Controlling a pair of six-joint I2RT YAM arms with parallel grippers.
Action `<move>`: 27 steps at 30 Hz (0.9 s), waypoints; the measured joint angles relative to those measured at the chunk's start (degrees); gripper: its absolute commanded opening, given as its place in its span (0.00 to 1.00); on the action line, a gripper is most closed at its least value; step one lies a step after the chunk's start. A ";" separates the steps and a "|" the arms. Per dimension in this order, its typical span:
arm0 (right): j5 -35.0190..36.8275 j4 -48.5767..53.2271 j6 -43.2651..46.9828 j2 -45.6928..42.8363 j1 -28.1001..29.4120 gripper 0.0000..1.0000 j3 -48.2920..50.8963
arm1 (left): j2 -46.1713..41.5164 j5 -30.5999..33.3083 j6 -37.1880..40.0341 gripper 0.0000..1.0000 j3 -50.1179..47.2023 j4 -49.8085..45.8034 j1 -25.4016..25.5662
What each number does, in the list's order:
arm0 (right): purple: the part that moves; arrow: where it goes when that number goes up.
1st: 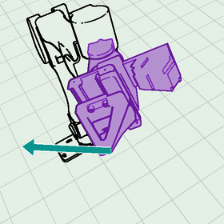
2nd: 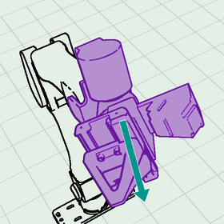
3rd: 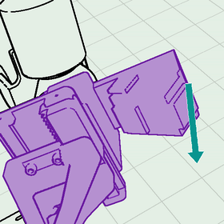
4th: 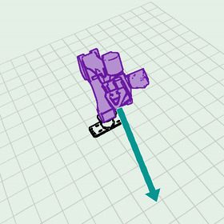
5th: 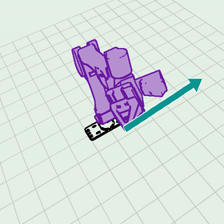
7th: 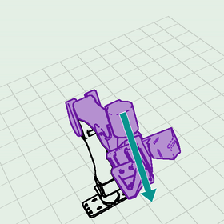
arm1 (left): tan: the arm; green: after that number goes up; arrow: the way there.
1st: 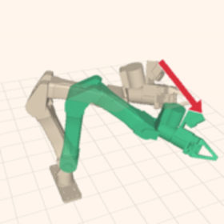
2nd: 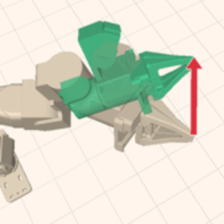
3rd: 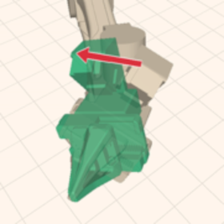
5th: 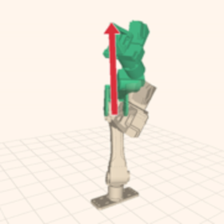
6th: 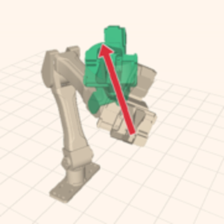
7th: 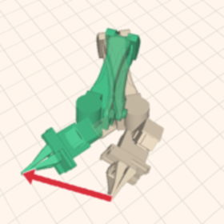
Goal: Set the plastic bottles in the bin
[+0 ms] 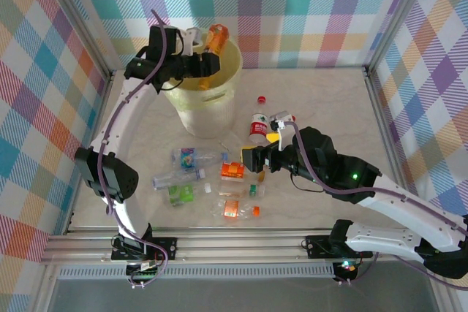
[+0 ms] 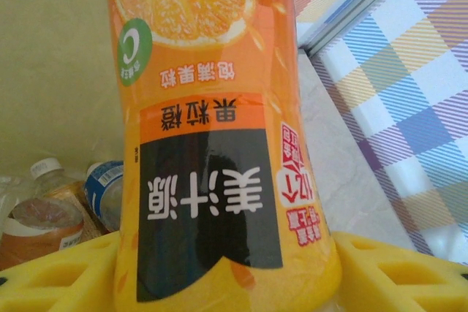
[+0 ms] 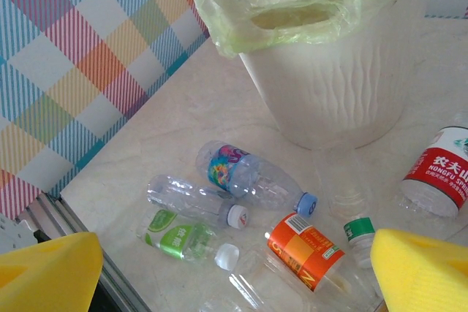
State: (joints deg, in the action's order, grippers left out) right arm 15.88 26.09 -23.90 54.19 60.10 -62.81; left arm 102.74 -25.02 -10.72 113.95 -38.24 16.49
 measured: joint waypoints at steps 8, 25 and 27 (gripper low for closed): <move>0.13 0.35 -0.22 -0.26 0.00 0.94 0.02 | 2.40 1.09 0.00 0.63 6.23 0.02 -0.55; 3.93 2.54 -0.76 -2.93 0.00 0.94 0.22 | 9.73 3.10 3.08 0.63 5.97 0.11 -1.79; 4.79 2.73 -0.96 -2.93 0.00 0.94 0.31 | 9.16 3.13 3.10 0.63 3.80 0.96 -1.79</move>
State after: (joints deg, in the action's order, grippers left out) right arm 20.67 28.82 -24.86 51.27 60.10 -62.50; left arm 111.90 -21.89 -7.62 117.75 -37.28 14.70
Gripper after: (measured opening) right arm 0.940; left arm 0.628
